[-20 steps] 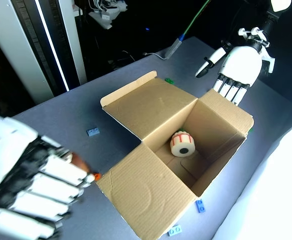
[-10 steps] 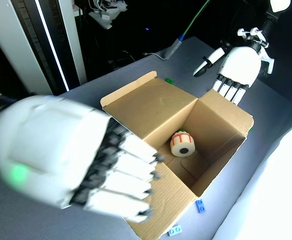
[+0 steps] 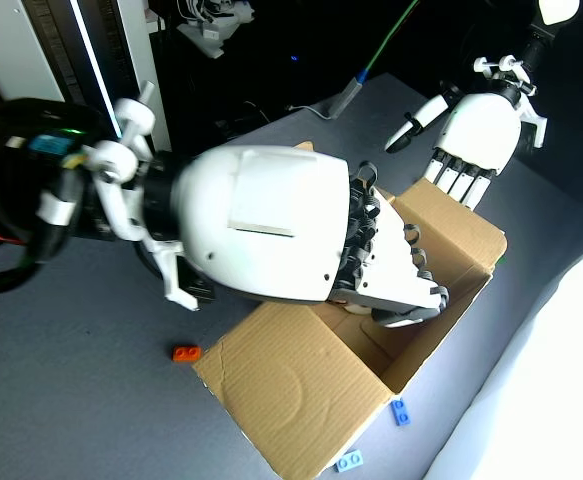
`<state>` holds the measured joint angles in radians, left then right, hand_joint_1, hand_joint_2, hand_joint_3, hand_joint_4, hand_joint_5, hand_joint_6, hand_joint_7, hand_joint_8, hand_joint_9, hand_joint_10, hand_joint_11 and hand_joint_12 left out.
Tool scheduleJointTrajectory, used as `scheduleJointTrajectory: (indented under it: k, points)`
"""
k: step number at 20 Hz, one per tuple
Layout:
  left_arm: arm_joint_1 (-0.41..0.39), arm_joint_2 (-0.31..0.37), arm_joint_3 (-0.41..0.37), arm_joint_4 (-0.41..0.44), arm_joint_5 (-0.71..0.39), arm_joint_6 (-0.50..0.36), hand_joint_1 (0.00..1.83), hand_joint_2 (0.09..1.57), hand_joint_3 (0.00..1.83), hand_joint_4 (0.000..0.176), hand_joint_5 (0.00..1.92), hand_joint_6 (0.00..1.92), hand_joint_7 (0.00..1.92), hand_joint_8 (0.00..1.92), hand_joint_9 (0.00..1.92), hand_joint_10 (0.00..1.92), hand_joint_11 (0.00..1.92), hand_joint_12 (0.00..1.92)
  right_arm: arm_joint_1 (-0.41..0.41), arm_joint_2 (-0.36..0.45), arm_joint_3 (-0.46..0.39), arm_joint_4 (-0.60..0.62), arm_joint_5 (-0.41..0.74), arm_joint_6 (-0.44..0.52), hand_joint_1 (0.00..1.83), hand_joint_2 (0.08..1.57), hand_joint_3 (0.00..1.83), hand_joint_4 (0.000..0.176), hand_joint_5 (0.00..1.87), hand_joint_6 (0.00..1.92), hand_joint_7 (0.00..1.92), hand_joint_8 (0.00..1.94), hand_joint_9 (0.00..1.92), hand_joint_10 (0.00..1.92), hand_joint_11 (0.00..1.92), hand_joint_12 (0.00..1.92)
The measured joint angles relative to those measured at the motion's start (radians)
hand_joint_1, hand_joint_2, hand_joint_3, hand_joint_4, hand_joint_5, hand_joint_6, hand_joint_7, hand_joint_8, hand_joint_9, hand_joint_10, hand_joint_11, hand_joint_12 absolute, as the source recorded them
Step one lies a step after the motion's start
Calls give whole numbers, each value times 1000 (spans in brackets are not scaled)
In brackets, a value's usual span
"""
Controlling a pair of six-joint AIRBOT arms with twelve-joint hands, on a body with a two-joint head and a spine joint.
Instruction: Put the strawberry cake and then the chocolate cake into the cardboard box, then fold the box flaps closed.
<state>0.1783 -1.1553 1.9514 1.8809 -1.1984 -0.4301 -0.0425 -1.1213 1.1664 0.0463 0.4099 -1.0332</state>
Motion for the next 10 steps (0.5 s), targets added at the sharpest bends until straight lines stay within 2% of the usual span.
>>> scheduleJointTrajectory:
  k: [3, 5, 7, 9, 10]
  points:
    - [0, 0, -6, -1, 2, 0, 0, 1153, 0, 0, 138, 6, 209, 7, 207, 7, 0, 738, -16, -39, 51, -16, 2, -1, 1195, 1176, 0, 0, 945, 1032, 798, 1335, 566, 1436, 162, 1920]
    - [0, 0, -7, 0, 2, 0, 0, 1147, 0, 0, 140, 4, 214, 5, 211, 6, 0, 757, -23, -63, 83, -17, 3, -1, 1199, 1176, 0, 0, 960, 1038, 776, 1346, 571, 1456, 194, 1921]
    - [0, 0, -7, -1, 3, 0, 0, 1150, 0, 0, 128, 1, 208, 2, 217, 3, 0, 770, -25, -79, 102, -38, 3, -2, 1197, 1173, 0, 0, 961, 995, 793, 1337, 574, 1377, 131, 1917]
    - [0, 0, -7, 0, 5, 0, 0, 1159, 3, 0, 125, 1, 193, 0, 210, 0, 0, 761, -29, -87, 108, -56, 6, -1, 1195, 1164, 0, 0, 956, 988, 825, 1300, 581, 1316, 157, 1891]
    - [0, 0, -8, 0, 5, 0, 0, 1161, 4, 0, 127, 2, 190, 0, 203, 0, 0, 759, -31, -90, 108, -62, 12, -2, 1054, 1221, 0, 0, 790, 1263, 704, 952, 573, 1283, 192, 1876]
